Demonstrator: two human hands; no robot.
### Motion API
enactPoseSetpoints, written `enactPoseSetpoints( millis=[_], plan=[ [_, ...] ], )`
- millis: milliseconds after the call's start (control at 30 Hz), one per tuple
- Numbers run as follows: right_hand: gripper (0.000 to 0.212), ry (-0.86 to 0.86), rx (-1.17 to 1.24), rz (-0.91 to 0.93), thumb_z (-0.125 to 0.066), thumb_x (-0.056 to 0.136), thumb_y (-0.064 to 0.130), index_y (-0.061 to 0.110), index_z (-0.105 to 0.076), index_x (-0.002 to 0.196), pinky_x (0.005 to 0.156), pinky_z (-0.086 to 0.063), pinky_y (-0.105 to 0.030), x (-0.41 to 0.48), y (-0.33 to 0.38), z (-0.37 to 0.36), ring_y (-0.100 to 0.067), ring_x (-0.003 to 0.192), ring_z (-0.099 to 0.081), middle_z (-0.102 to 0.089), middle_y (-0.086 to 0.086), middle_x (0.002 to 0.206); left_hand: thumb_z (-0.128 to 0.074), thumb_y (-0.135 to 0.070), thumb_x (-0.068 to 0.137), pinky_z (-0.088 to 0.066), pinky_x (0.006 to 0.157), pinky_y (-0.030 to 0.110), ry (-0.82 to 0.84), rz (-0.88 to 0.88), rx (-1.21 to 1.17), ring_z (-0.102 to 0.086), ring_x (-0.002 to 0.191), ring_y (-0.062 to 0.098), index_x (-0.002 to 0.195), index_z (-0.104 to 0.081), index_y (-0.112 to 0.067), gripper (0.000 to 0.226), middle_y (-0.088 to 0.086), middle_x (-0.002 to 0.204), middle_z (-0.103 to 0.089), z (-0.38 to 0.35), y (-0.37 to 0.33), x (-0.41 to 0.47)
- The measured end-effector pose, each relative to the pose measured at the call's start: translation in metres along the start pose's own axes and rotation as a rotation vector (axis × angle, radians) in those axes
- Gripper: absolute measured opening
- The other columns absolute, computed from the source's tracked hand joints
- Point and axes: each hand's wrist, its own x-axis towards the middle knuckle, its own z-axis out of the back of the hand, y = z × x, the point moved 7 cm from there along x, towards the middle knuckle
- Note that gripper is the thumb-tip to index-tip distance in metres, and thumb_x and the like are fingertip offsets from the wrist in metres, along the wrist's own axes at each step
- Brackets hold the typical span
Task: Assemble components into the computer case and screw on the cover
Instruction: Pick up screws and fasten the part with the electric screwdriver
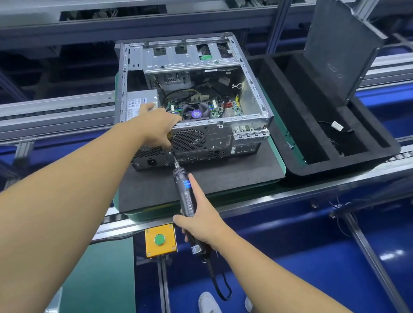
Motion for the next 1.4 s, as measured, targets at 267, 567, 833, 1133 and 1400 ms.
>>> enactPoseSetpoints(
  millis=[267, 567, 833, 1133, 1400],
  plan=[
    [0.105, 0.015, 0.098, -0.078, -0.070, 0.087, 0.021, 0.071, 0.002, 0.146, 0.067, -0.064, -0.037, 0.000, 0.002, -0.012, -0.015, 0.068, -0.069, -0.062, -0.004, 0.118, -0.079, -0.040, 0.074, -0.018, 0.109, 0.047, -0.014, 0.006, -0.008, -0.053, 0.095, 0.022, 0.106, -0.053, -0.020, 0.045, -0.008, 0.073, -0.052, 0.001, 0.001, 0.000],
    [0.105, 0.002, 0.056, -0.071, -0.072, 0.089, 0.023, 0.066, 0.003, 0.150, 0.064, -0.059, -0.023, 0.003, 0.007, -0.012, -0.007, 0.069, -0.069, -0.055, -0.007, 0.138, -0.079, -0.040, 0.075, -0.019, 0.109, 0.047, -0.004, 0.010, -0.015, -0.048, 0.087, 0.020, 0.107, -0.053, -0.021, 0.046, -0.010, 0.069, -0.049, 0.000, 0.003, 0.001],
    [0.106, 0.007, 0.073, -0.072, -0.072, 0.086, 0.020, 0.068, 0.000, 0.149, 0.073, -0.064, -0.036, 0.004, 0.007, -0.011, -0.012, 0.069, -0.068, -0.061, -0.008, 0.124, -0.079, -0.040, 0.074, -0.019, 0.109, 0.047, 0.007, 0.008, -0.010, -0.049, 0.088, 0.022, 0.108, -0.053, -0.021, 0.047, -0.009, 0.068, -0.050, -0.001, 0.003, 0.001],
    [0.106, 0.007, 0.066, -0.035, -0.071, 0.080, 0.023, 0.083, -0.004, 0.136, 0.071, -0.062, -0.039, -0.006, -0.004, -0.008, -0.020, 0.073, -0.065, -0.063, -0.011, 0.121, -0.078, -0.042, 0.074, -0.019, 0.110, 0.047, -0.008, 0.012, 0.004, -0.053, 0.100, 0.023, 0.116, -0.048, -0.023, 0.055, -0.006, 0.077, -0.051, 0.000, 0.001, -0.005],
    [0.106, -0.009, 0.073, -0.038, -0.070, 0.077, 0.023, 0.082, -0.007, 0.138, 0.059, -0.060, -0.035, -0.011, -0.015, 0.022, -0.018, 0.061, -0.066, -0.068, -0.009, 0.100, -0.088, -0.052, 0.059, -0.039, 0.100, 0.047, -0.497, 0.004, 0.189, -0.052, 0.114, 0.029, 0.143, -0.040, -0.026, 0.100, 0.005, 0.128, -0.053, 0.002, -0.023, -0.043]
  ],
)
